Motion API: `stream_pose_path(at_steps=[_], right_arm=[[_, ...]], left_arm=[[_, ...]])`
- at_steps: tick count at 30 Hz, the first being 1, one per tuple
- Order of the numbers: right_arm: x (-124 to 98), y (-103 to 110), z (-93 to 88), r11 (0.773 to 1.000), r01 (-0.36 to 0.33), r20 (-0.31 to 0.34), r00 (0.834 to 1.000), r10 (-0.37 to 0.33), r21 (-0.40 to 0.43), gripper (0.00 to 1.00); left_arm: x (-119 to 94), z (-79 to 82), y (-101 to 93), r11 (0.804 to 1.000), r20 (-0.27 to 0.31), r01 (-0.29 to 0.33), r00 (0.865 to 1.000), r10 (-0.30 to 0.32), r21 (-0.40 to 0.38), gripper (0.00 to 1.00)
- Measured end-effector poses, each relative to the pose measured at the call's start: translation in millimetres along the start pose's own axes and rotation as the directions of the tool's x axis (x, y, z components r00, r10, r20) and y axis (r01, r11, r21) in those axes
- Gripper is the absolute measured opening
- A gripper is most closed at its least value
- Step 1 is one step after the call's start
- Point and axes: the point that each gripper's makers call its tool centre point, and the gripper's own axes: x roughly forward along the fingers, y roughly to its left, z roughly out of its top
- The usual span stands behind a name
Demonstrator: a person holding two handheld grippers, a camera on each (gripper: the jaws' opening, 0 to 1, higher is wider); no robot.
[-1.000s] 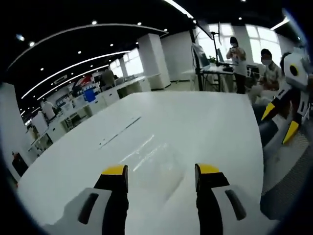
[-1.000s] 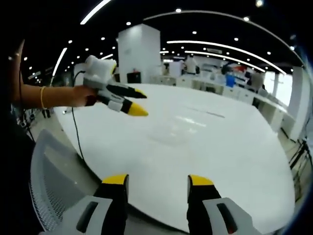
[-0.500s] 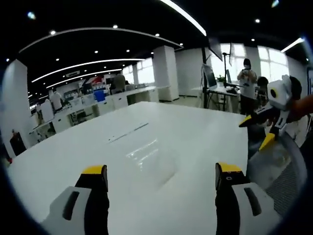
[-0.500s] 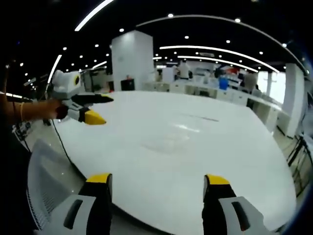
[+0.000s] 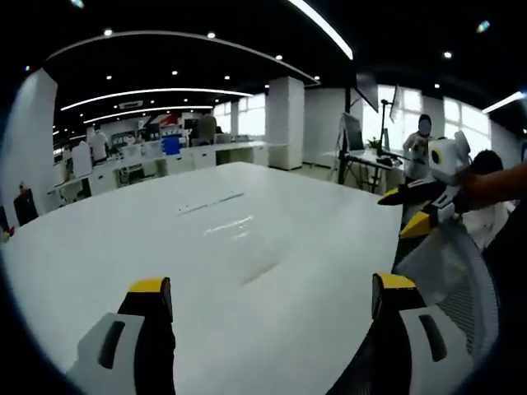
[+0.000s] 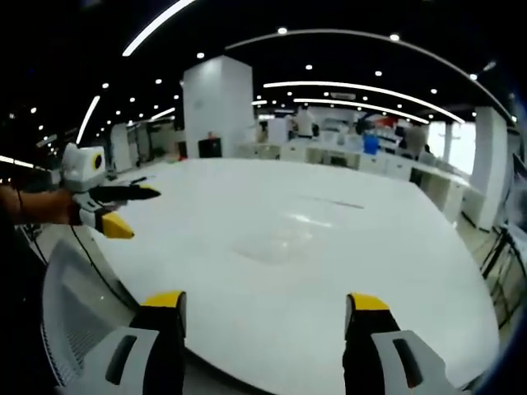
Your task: Open the resealable bag by pulling the two sides of the seal apart until the entire bag opening is separated and visibly accessible.
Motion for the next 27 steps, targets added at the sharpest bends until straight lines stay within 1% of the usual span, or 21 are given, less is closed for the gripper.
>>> stream_pose_path(at_steps=[3, 6, 10, 13, 17, 20, 24, 27], right_arm=[[-0.1, 1.8, -0.1, 1.000, -0.004, 0.000, 1.000, 0.004, -0.003, 0.77], [0.1, 2.7, -0.3, 1.000, -0.007, -0.002, 1.000, 0.007, -0.006, 0.77], [0.3, 4.2, -1.8, 1.000, -0.013, -0.007, 1.000, 0.013, -0.009, 0.76], [0.6, 5.1, -4.3, 1.000, -0.013, -0.013, 1.000, 0.013, -0.015, 0.76], [1.5, 7.5, -5.8, 1.000, -0.021, -0.019, 1.000, 0.020, -0.016, 0.75], [1.9, 9.2, -7.2, 0.999, -0.032, -0.021, 0.999, 0.031, -0.014, 0.74], [1.9, 10.1, -9.2, 0.999, -0.040, -0.027, 0.999, 0.040, -0.017, 0.74], [2.0, 11.1, -9.7, 0.999, -0.047, -0.028, 0.999, 0.047, -0.016, 0.74]], left_arm=[[-7.4, -4.3, -1.0, 1.000, -0.008, -0.008, 1.000, 0.008, -0.002, 0.99], [-13.2, -6.7, -0.4, 0.999, 0.005, -0.025, 1.000, 0.025, -0.047, 0.99], [-16.3, -13.7, -3.0, 0.998, -0.010, -0.030, 1.000, 0.029, -0.055, 0.99], [-18.7, -13.9, -6.4, 0.996, -0.004, -0.026, 1.000, 0.026, -0.080, 0.99], [-18.6, -18.9, -7.5, 0.996, -0.019, -0.033, 0.999, 0.032, -0.085, 0.99], [-17.4, -21.9, -10.1, 0.995, -0.030, -0.027, 0.999, 0.024, -0.093, 0.99], [-16.1, -22.2, -13.5, 0.996, -0.031, -0.019, 0.999, 0.017, -0.090, 0.99], [-14.3, -20.9, -14.2, 0.994, -0.015, -0.019, 1.000, 0.018, -0.108, 0.99]])
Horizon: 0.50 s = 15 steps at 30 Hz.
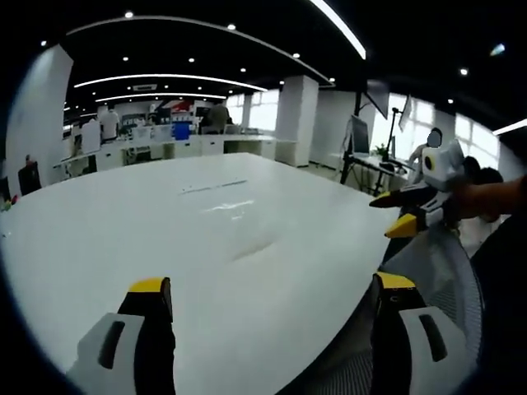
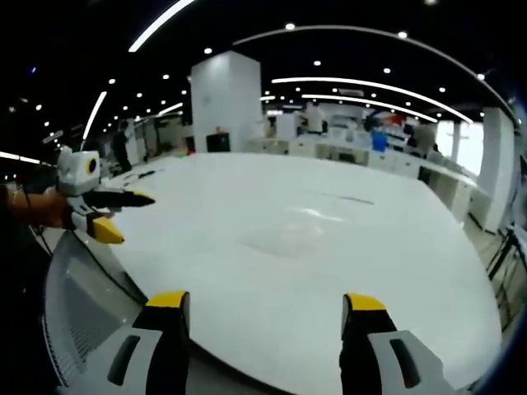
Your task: Open the resealable bag by pulling the two sides of the seal apart until the entire bag opening is separated and visibly accessible.
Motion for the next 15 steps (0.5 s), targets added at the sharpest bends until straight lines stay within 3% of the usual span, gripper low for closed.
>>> stream_pose_path(at_steps=[15], right_arm=[[-1.7, 3.4, -1.0, 1.000, -0.010, -0.002, 1.000, 0.010, -0.002, 0.74]], left_arm=[[6.4, -1.2, -10.6, 0.999, -0.015, 0.033, 0.999, -0.032, 0.018, 0.98]])
